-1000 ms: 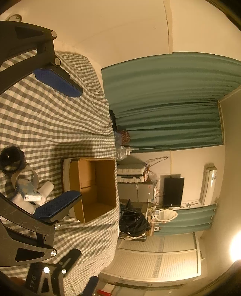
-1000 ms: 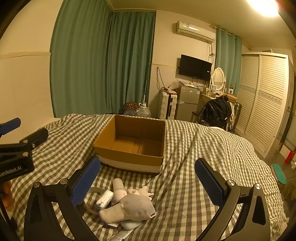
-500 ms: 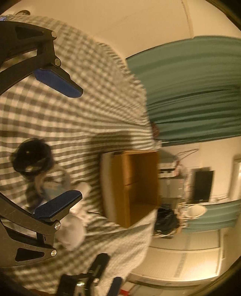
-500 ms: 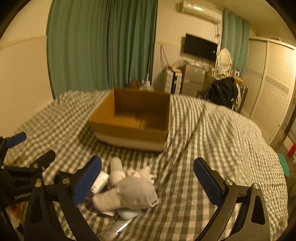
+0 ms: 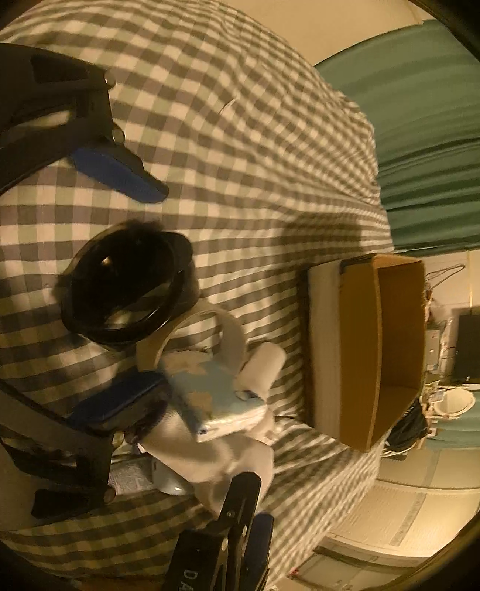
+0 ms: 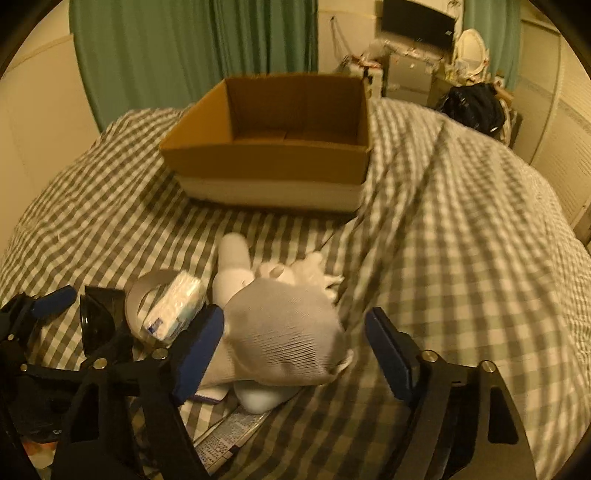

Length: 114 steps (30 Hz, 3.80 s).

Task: Organize objects
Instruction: 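Grasp the black round object with the left tool while the right tool grasps the white sock, then carry both items into the cardboard box and open both tools, then move both tools back to the remaining items on the bedspread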

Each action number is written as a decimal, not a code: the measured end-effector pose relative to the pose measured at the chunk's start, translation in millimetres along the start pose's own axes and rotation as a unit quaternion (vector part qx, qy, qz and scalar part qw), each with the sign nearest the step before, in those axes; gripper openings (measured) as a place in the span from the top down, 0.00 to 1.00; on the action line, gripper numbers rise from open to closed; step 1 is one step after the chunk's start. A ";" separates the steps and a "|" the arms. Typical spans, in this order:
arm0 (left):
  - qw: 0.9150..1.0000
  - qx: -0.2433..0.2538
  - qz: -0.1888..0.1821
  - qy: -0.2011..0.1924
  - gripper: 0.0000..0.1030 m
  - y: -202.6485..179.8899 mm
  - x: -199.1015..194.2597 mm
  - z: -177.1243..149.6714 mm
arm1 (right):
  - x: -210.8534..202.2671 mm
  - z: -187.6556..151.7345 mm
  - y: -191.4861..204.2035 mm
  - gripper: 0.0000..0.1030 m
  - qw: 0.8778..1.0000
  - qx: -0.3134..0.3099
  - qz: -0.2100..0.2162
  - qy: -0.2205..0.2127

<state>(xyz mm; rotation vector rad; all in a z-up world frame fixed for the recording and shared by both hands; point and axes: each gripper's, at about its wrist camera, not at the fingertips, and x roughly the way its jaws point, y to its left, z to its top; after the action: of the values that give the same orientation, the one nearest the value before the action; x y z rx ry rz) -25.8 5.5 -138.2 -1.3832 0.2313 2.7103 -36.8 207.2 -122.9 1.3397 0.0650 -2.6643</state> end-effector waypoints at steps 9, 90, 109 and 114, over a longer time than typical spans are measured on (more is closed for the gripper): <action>1.000 0.005 -0.005 0.006 0.43 1.7 2.4 -0.2 | 3.5 -3.4 8.7 0.54 1.000 -0.015 -0.015 0.004; 0.985 0.006 0.004 -0.172 0.03 26.9 -95.5 210.1 | -168.2 189.9 -16.8 0.11 0.967 -0.034 -0.043 -0.248; 0.995 0.023 -0.008 -0.098 0.02 -6.0 -55.6 51.5 | -103.9 49.1 -1.1 0.10 0.993 -0.019 -0.041 -0.106; 0.997 0.053 0.004 -0.050 0.02 -23.1 -10.0 21.1 | -48.9 16.9 1.1 0.10 0.998 -0.022 -0.043 -0.027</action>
<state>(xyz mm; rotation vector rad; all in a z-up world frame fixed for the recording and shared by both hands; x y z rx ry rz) -33.3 31.8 -120.1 -1.2187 0.3693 2.7206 -21.4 210.2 -73.7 1.2782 0.1776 -2.7501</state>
